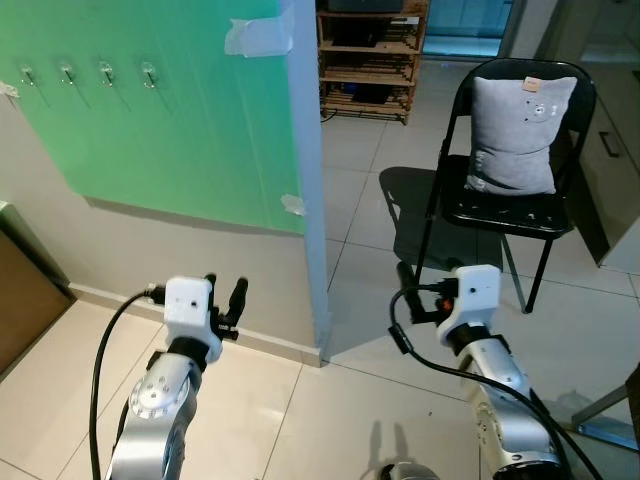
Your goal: Hang keys on a hook
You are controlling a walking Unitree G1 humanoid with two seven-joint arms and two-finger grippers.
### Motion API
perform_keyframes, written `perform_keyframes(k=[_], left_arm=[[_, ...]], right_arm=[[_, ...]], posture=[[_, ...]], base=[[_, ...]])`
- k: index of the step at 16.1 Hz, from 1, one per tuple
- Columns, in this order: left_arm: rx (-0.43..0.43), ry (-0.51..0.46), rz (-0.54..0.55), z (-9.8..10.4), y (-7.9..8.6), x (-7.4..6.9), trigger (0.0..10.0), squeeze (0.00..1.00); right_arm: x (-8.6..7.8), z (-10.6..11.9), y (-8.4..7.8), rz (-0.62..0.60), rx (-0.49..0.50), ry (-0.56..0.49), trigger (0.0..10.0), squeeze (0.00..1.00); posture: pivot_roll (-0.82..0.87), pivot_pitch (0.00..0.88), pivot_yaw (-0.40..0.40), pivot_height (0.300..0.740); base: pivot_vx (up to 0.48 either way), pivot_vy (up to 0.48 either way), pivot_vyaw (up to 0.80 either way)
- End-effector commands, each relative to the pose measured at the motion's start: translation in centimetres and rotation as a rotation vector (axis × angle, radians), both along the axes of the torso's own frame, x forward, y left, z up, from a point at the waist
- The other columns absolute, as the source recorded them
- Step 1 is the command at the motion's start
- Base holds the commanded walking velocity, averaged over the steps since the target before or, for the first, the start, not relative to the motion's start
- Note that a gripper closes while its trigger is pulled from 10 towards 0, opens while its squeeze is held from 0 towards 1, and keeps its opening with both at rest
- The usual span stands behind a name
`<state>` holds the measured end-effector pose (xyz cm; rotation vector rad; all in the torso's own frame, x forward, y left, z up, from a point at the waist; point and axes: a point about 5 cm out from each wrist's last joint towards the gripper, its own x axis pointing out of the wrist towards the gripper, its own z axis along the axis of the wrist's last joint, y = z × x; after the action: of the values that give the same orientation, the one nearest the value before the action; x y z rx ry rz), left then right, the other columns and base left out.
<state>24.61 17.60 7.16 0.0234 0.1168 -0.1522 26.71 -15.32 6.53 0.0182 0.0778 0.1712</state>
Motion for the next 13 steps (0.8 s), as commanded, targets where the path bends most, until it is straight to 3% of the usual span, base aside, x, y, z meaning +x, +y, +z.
perform_keyframes(k=[1, 3, 8, 13], left_arm=[[0.012, 0.019, -0.009, -0.3, -0.1, 0.0, 10.0, 0.0], [0.021, 0.028, -0.029, -0.4, -0.5, 0.3, 10.0, 0.0], [-0.033, 0.042, -0.045, -0.6, -0.7, 1.2, 10.0, 0.0], [-0.071, 0.054, -0.088, -0.7, -1.4, 1.6, 10.0, 0.0]], right_arm=[[0.2, 0.0, 0.5, 0.021, -0.002, 0.0, 10.0, 0.0], [0.2, -0.1, 0.5, 0.018, 0.002, 0.009, 10.0, 0.0], [1.6, 0.5, 0.1, 0.009, -0.021, -0.007, 10.0, 0.0], [1.6, 0.1, -0.1, 0.013, -0.027, 0.019, 10.0, 0.0]], posture=[[-0.2, 0.0, 0.104, 0.74], [-0.2, 0.0, 0.104, 0.74], [-0.2, 0.0, 0.104, 0.74], [-0.22, 0.0, 0.107, 0.74]], base=[[0.0, 0.0, 0.0], [0.0, 0.0, 0.0], [-0.288, 0.387, 0.0], [0.0, 0.448, -0.78]])
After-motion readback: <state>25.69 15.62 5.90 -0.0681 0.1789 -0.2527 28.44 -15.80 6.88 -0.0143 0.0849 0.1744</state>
